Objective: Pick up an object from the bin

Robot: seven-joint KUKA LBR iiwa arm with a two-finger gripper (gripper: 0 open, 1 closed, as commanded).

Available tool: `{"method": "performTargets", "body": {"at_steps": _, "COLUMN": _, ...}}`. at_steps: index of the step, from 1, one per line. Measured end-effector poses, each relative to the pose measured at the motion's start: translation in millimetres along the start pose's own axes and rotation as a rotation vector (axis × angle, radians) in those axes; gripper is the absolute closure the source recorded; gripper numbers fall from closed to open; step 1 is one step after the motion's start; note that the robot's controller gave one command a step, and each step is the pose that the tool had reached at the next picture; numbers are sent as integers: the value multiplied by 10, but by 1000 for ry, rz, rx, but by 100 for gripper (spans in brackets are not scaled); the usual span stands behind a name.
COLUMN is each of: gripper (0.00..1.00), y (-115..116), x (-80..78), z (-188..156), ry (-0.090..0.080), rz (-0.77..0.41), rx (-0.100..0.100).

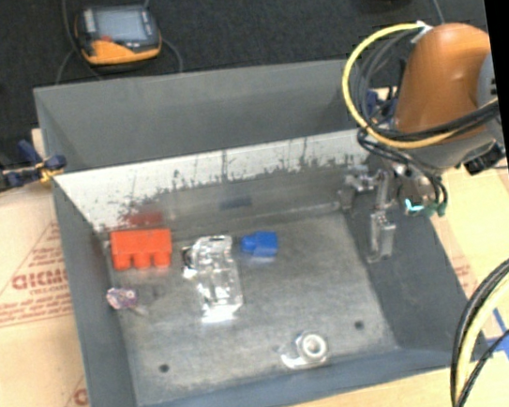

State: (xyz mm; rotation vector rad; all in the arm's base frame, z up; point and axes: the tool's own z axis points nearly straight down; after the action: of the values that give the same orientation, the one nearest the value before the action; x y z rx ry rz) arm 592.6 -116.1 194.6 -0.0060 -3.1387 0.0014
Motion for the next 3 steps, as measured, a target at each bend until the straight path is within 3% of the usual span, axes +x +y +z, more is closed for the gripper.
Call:
{"method": "performTargets", "body": {"at_steps": 1, "gripper": 0, "y": 797, "x": -241, "z": 1109, "ry": -1, "rz": 40, "rx": -4}}
{"method": "performTargets", "body": {"at_steps": 2, "gripper": 0, "y": 1519, "x": -435, "z": 1241, "ry": -8, "rz": 10, "rx": -5}}
{"method": "performTargets", "body": {"at_steps": 3, "gripper": 0, "y": 1075, "x": -557, "z": 1227, "ry": -11, "rz": -329, "rx": 2}}
